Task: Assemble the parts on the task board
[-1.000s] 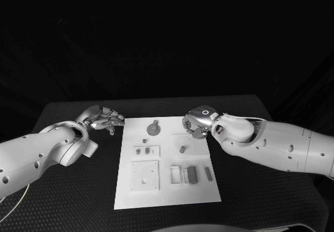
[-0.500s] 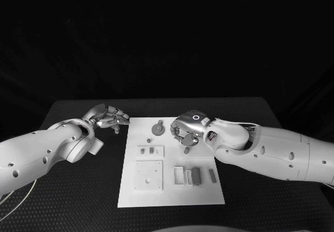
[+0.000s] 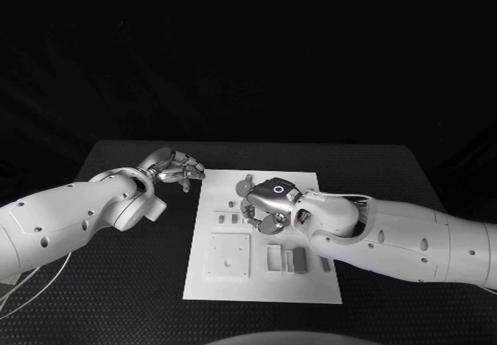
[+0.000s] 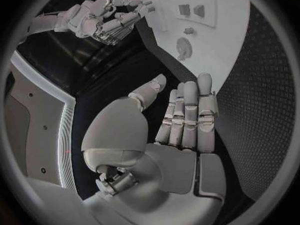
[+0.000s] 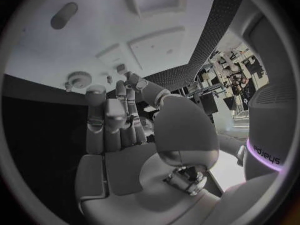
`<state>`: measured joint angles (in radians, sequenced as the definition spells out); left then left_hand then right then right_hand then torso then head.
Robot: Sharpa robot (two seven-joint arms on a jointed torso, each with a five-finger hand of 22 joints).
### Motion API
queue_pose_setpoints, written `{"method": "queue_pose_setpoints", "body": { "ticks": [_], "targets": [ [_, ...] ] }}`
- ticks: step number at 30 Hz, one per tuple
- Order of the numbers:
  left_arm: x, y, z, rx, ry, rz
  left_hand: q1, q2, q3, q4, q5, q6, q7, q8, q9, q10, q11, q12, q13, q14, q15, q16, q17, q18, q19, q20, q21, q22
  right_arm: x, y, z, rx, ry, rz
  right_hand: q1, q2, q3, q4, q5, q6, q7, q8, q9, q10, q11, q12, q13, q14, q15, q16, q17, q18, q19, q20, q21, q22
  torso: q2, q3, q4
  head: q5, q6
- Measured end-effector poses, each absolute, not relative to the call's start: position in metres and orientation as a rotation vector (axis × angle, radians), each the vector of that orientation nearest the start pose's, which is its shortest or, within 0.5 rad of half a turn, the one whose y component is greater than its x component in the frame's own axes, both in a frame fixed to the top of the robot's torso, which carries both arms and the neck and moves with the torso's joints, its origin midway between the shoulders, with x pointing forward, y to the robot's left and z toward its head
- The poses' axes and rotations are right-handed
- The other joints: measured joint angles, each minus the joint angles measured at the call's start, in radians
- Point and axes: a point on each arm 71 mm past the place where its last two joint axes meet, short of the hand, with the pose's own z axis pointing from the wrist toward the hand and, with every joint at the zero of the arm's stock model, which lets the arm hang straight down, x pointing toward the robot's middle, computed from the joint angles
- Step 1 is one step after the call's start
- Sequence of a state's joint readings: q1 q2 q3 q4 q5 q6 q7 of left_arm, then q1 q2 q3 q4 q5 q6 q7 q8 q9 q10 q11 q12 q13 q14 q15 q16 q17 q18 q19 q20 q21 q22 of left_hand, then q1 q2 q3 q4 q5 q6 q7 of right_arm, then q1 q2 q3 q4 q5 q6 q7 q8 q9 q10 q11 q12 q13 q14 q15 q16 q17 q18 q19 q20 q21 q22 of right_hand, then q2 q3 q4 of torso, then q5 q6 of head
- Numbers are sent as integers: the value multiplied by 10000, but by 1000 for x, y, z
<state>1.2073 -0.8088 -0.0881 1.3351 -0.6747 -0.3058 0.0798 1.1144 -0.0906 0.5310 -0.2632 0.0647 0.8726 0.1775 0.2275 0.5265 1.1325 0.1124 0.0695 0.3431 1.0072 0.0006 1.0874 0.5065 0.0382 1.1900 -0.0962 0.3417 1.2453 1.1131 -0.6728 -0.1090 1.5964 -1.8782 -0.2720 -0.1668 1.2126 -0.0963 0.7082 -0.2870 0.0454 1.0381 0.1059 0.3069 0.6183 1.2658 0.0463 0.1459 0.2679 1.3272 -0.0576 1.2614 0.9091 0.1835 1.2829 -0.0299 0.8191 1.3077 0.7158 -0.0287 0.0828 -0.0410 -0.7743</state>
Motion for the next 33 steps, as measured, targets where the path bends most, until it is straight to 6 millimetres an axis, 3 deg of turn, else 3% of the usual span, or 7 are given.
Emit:
{"method": "queue_pose_setpoints", "body": {
  "ticks": [8,18,33],
  "targets": [
    [515,244,-213,-5882,17482,-9639,0,0,0,0,0,-9,-9,41,0,1,-2,0,-1,0,0,0,7,0,0,1,0,-1,416,-80,-250,-6664,16376,6892,-1,-1,-1,-1,10,-2,1,-2,14,0,0,-8,-1,0,0,0,-3,-1,-1,1,0,0,1,1,1,208,-126],
    [516,243,-213,-5871,17481,-9647,0,0,-27,-27,0,-9,-10,41,-8,2,-3,0,7,-1,1,0,6,-1,-1,2,0,8,405,-66,-263,-6931,16674,7264,-2,-2,-3,-2,10,-4,3,-12,15,0,0,-39,-1,0,0,0,-8,0,-3,3,0,-1,2,20,-13,374,-255],
    [516,243,-212,-5867,17478,-9646,0,0,-27,-27,0,-10,-11,41,-7,4,-5,0,5,-1,1,0,14,0,-2,3,0,16,404,-67,-271,-7173,16942,7100,-3,-3,-16,-13,9,-6,4,-18,30,0,0,-78,22,0,-1,0,-18,0,-4,5,0,-2,2,13,-14,457,-350]
  ]
}}
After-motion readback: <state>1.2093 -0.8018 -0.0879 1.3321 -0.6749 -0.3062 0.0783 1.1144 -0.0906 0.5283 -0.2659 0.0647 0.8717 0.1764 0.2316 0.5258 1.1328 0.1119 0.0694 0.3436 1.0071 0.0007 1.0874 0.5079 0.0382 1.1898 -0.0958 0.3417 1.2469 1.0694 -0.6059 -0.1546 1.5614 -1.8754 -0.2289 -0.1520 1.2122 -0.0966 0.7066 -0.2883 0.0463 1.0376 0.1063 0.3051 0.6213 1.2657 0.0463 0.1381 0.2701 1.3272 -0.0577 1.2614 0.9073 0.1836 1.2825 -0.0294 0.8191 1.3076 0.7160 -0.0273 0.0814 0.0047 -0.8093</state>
